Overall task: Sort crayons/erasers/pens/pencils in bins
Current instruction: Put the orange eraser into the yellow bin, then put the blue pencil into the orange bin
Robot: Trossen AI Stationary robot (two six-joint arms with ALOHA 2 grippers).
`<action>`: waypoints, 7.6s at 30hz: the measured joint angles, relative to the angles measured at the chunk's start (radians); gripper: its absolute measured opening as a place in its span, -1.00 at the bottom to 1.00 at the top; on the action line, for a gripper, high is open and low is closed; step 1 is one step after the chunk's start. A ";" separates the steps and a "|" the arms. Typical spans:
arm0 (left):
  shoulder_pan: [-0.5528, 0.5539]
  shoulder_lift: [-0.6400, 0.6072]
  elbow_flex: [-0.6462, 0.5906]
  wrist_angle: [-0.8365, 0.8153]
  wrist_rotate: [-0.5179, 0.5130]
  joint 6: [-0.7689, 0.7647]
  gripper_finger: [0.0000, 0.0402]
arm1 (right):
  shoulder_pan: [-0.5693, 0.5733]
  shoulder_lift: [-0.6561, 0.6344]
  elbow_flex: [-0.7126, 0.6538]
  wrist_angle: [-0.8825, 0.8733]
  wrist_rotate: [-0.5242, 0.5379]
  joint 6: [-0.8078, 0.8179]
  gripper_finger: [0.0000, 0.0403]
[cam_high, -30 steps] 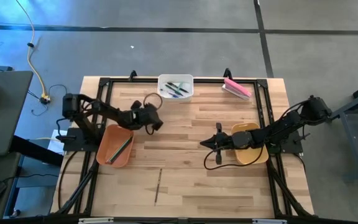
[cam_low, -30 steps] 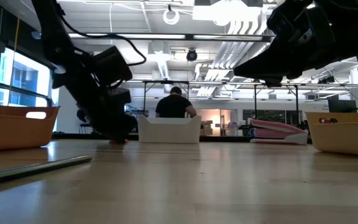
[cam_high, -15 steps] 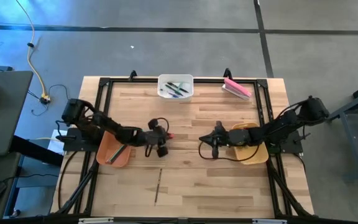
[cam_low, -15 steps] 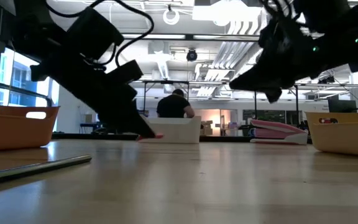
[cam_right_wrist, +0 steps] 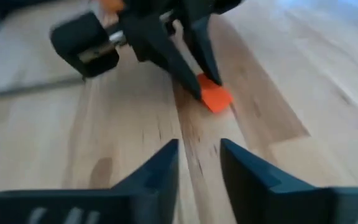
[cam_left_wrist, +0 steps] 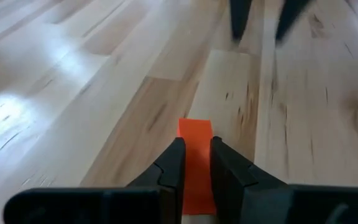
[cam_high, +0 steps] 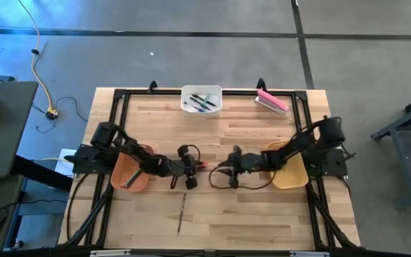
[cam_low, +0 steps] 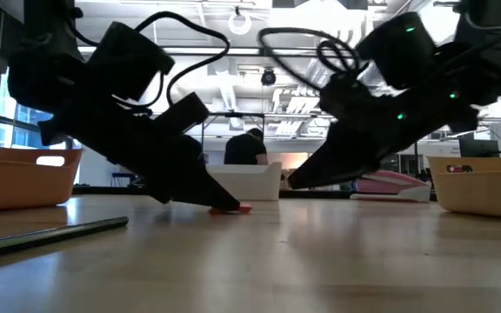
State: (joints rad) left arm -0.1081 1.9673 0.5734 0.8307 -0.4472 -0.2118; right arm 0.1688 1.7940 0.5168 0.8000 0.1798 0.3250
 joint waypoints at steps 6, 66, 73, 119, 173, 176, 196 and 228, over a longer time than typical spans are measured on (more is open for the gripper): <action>-0.012 0.017 0.031 0.007 0.038 0.033 -0.79 | 0.000 0.109 0.128 -0.099 -0.003 -0.137 -0.09; 0.009 -0.084 0.036 0.038 0.222 0.047 -0.21 | -0.018 0.133 0.196 -0.164 -0.163 -0.222 -0.74; 0.027 -0.253 -0.106 0.067 0.132 0.059 -0.28 | -0.018 0.130 0.196 -0.170 -0.162 -0.201 -0.74; 0.029 -0.384 -0.435 0.579 0.043 0.111 -1.00 | 0.260 -0.744 0.178 -1.926 0.008 1.268 -0.74; -0.194 -0.384 0.208 -0.686 0.047 -0.202 -1.00 | 0.369 -0.746 0.018 -1.084 0.517 0.388 -0.95; -0.230 -0.384 0.271 -0.827 0.032 -0.321 -1.00 | 0.369 -0.746 -0.046 -0.841 0.580 0.257 -0.98; -0.435 -0.144 0.720 -1.559 0.047 -1.084 -1.00 | 0.425 -0.740 -0.213 -0.427 0.604 0.077 -1.00; -0.461 0.150 0.918 -1.676 0.315 -1.351 -0.60 | 0.456 -0.739 -0.213 -0.430 0.628 0.059 -1.00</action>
State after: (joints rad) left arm -0.5691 2.1170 1.4917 -0.8457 -0.1322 -1.5626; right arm 0.6247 1.0546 0.3035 0.3702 0.8074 0.3840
